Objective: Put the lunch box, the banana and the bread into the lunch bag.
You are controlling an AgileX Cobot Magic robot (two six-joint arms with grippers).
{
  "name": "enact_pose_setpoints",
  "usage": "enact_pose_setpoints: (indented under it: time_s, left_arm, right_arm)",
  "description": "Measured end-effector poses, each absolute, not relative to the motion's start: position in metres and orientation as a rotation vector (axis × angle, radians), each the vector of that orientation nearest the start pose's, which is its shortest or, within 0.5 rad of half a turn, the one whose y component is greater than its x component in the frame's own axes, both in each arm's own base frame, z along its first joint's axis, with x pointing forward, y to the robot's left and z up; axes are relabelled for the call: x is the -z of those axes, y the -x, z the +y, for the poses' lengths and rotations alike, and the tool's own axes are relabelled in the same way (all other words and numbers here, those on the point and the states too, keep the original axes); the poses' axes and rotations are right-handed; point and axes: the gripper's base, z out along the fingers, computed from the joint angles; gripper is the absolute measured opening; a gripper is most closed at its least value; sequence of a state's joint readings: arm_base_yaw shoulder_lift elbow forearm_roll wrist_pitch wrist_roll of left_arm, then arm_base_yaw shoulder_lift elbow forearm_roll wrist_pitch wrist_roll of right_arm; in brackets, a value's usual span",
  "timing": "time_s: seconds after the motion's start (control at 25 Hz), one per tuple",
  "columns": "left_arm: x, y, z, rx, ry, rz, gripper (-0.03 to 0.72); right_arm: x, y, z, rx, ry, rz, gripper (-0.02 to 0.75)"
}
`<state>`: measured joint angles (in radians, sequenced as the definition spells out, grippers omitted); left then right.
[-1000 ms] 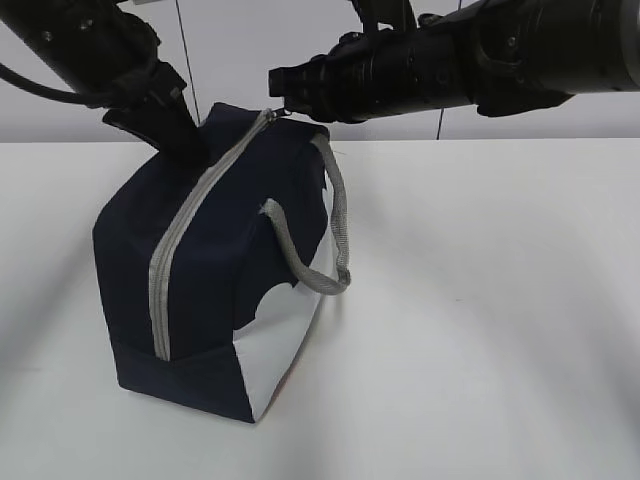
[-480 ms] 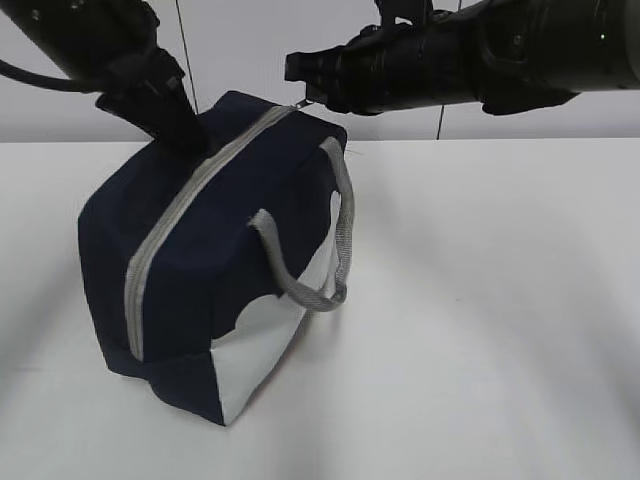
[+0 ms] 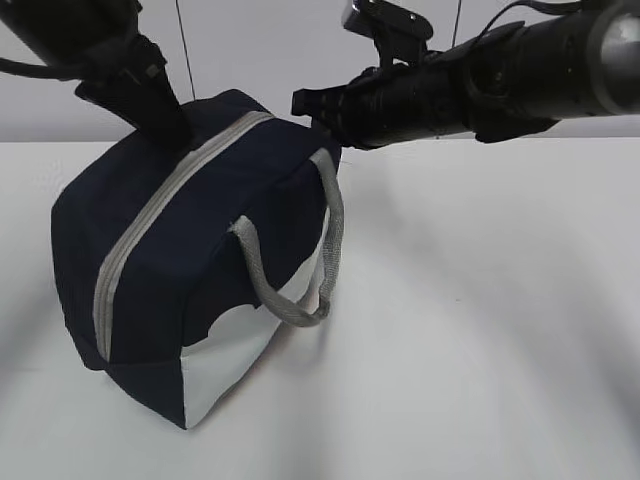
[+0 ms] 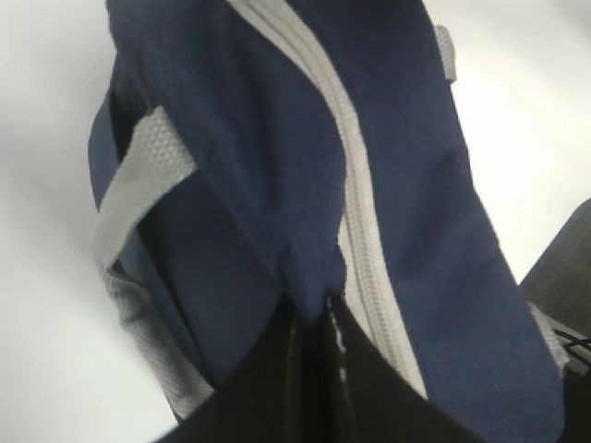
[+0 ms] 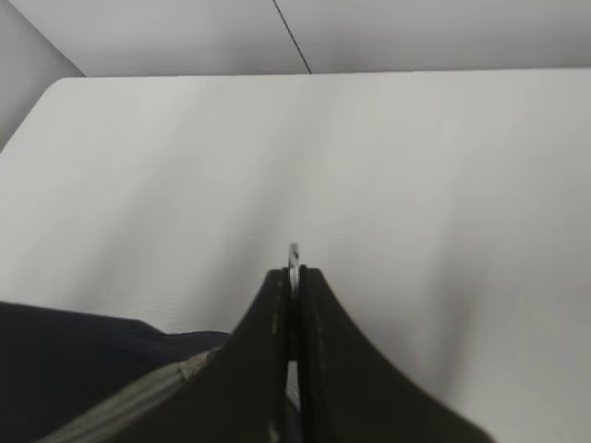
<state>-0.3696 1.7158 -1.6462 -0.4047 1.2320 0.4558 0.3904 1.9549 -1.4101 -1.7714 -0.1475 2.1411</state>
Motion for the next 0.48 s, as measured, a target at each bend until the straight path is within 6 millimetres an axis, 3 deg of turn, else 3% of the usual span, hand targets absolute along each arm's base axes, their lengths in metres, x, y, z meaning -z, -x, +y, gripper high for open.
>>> enact_pose_setpoints:
  time_s: [0.28, 0.48]
  left_arm:
    - [-0.349, -0.320, -0.160, 0.537, -1.017, 2.527, -0.004]
    - [-0.349, -0.320, -0.160, 0.538, -1.019, 2.530, -0.004]
  right_arm:
    - [-0.212, -0.422, 0.187, -0.614, 0.089, 2.170, -0.001]
    - [-0.208, -0.422, 0.187, -0.611, 0.104, 2.183, -0.001]
